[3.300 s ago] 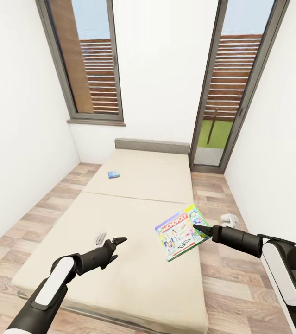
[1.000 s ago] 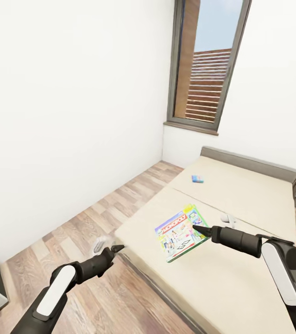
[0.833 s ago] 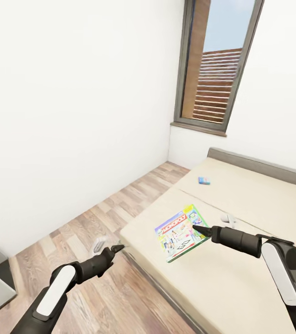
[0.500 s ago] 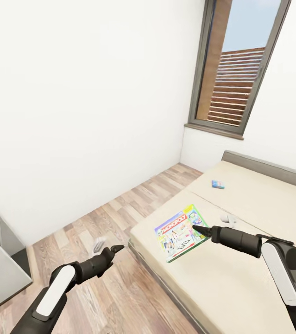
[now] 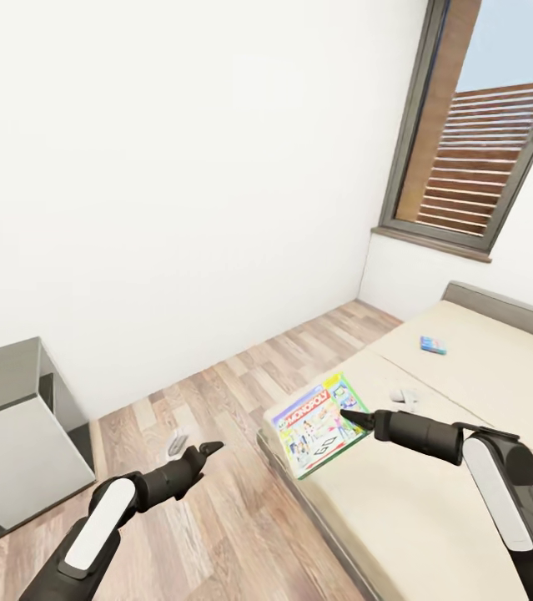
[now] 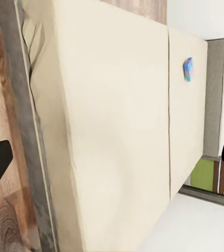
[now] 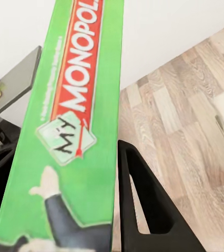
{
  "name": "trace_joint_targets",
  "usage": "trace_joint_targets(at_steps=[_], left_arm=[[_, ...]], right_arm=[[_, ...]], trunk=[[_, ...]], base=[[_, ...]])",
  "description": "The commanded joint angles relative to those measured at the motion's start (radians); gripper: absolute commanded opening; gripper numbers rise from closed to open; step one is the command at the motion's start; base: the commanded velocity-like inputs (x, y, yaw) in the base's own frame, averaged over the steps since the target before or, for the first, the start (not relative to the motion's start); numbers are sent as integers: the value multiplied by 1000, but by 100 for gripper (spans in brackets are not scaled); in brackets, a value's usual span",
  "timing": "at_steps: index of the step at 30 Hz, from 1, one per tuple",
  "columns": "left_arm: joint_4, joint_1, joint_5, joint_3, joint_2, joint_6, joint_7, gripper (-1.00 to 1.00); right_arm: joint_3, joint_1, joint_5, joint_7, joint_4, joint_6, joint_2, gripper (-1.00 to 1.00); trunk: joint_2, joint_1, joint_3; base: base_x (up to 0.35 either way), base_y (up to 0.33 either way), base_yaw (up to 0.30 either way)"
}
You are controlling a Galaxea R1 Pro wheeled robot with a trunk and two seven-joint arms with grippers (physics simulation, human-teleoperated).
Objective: Put all the toys in the child's room - the three board games (two on the bed and one on the table), the two jigsaw puzzles on the table, and the tennis ball on the table - inside the toy box on the table in the child's room.
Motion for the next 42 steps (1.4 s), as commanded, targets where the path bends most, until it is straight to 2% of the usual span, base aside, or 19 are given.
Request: trace_joint_targets(at_steps=[1,18,42], left_arm=[[-1,-1,10,-2,0,1,10,100],[-1,0,10,-2,-1,1,10,100],[-1,0,9,-3,-1,0,14,100]], right_arm=[[1,-1,-1,6,-1,6,0,-100],[9,-1,2,6,-1,8,0,-100],[1,-1,2,7,-5,1,-4,-100]], trunk=[[-2,1,-2],[-2,1,0],[-2,1,0]], base=[[0,0,286],[0,0,286],[0,0,287]])
